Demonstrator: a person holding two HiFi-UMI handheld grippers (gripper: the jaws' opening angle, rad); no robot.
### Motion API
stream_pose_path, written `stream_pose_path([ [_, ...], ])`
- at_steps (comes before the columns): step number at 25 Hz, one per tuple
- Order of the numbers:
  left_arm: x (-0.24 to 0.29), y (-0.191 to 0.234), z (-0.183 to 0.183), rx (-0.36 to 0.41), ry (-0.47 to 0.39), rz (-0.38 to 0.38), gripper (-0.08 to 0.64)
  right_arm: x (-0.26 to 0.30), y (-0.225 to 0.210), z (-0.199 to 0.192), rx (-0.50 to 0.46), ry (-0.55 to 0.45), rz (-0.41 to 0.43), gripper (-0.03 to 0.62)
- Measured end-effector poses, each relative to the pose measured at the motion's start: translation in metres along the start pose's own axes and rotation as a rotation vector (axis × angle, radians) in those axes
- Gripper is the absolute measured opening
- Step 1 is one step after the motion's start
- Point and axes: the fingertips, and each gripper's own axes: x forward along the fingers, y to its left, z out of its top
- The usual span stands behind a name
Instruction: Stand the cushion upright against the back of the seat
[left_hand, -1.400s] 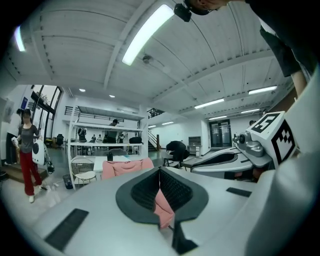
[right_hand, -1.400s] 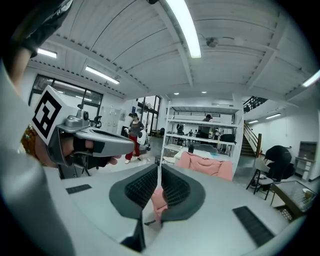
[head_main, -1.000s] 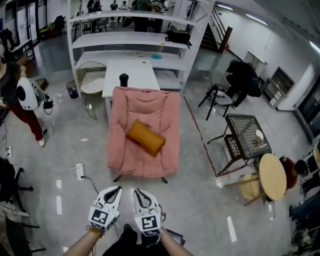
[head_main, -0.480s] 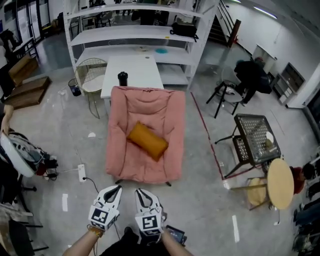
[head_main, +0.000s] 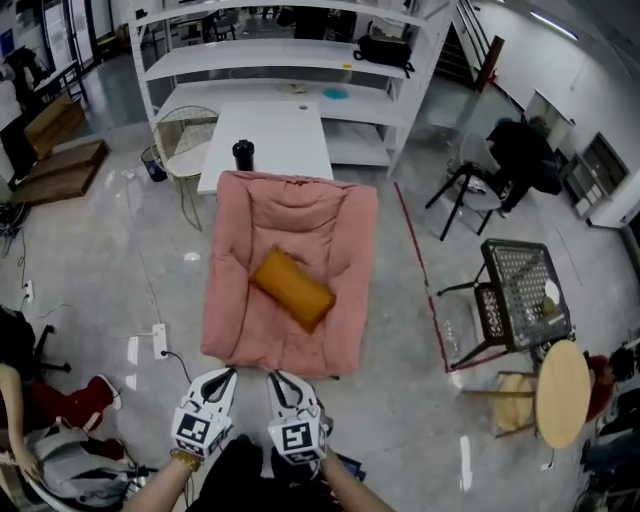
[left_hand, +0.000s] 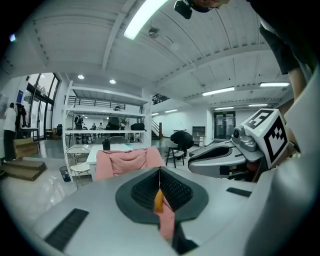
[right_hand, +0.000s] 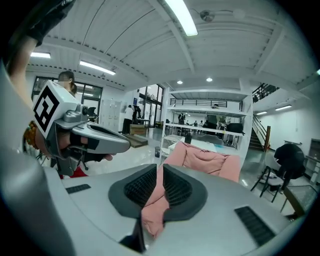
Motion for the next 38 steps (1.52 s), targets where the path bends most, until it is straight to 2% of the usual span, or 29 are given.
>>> stream_pose_path([
  [3,0.018,0.015,-0.005,0.001,-0.032,-0.019,0.014,0.022,-0.005,-0.003,-0.003,0.023,0.024,0.072],
  [8,0.059,0.047,-0.003,-0.006,-0.064,-0.065,0.014,0.069,-0.022,-0.001,-0.015,0.054,0.02,0.081],
  [13,0.095,0.088,0.017,-0.01,-0.006,-0.087,0.014,0.115,-0.051,0.007,0.018,0.071,-0.055,0.081],
  [17,0.121,0.117,0.016,-0.034,-0.081,-0.124,0.014,0.143,-0.074,0.02,0.074,0.093,-0.122,0.081],
  [20,0.145,0.136,0.014,-0.024,-0.087,-0.14,0.014,0.163,-0.093,0.016,0.119,0.093,-0.16,0.081],
  [24,0.174,0.142,0.002,-0.023,-0.047,-0.155,0.014,0.176,-0.121,0.0,0.155,0.11,-0.178,0.081],
  [29,0.203,0.136,-0.007,-0.018,-0.024,-0.149,0.014,0.185,-0.142,-0.018,0.166,0.126,-0.154,0.081],
  [38,0.252,0.128,-0.032,-0.058,-0.001,-0.108,0.014,0.209,-0.162,-0.059,0.128,0.173,-0.091,0.083],
])
